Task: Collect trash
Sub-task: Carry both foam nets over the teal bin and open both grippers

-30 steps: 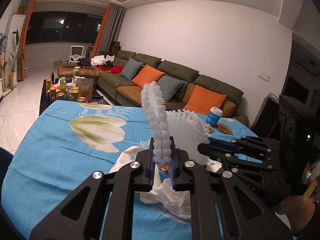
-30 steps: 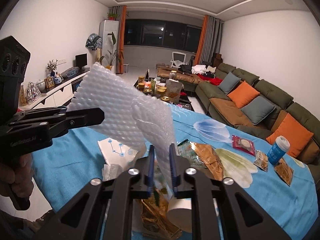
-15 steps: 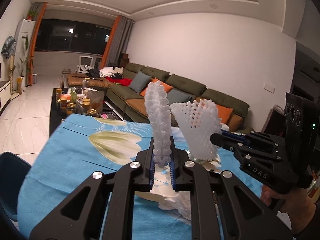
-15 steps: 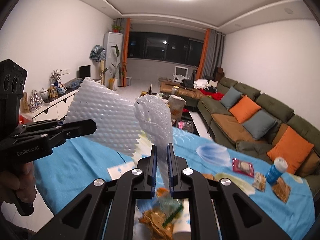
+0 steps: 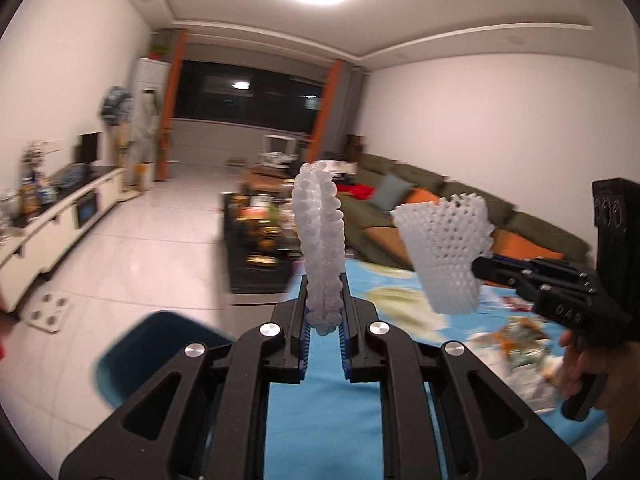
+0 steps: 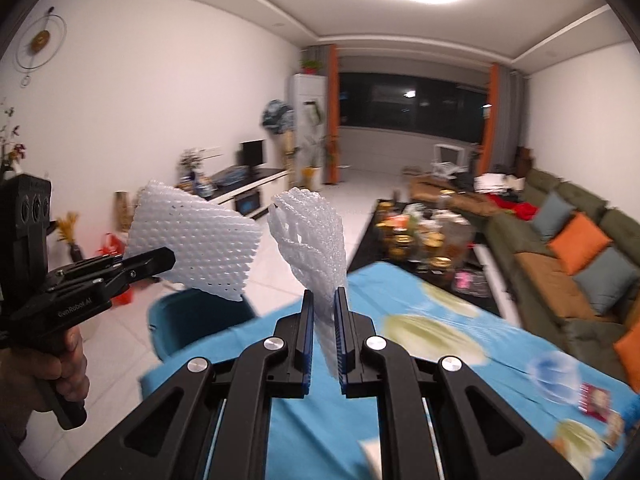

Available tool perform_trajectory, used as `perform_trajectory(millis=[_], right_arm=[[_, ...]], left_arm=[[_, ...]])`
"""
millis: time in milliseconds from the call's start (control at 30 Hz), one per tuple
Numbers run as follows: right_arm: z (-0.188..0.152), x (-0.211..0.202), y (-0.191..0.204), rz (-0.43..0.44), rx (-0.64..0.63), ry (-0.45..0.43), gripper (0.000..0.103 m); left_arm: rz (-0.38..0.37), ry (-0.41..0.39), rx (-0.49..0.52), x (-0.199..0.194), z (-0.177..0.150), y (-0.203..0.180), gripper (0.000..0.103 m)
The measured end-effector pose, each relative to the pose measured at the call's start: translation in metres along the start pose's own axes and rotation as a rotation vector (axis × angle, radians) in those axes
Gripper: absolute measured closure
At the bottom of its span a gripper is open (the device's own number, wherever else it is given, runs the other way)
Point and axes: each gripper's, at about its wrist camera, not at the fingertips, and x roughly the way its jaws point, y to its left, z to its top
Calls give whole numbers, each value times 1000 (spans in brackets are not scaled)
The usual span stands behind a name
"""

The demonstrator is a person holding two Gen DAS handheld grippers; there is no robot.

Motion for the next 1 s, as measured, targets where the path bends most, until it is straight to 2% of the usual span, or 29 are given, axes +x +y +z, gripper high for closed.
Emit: perform_trajectory(millis=[200,433,633,1000], right_arm=[[19,70,37,160,13,86,95],[25,155,94,278,0,234,95],[19,214,124,290,0,367,95],[-5,268,144,268,22,531,92]], left_arm=[[165,47,-21,-18,-7,65,91],[256,148,-69,-3,-31,122,91],[289,276,-117,48,-62,150,91],[297,367,-134,124,-94,157,90]])
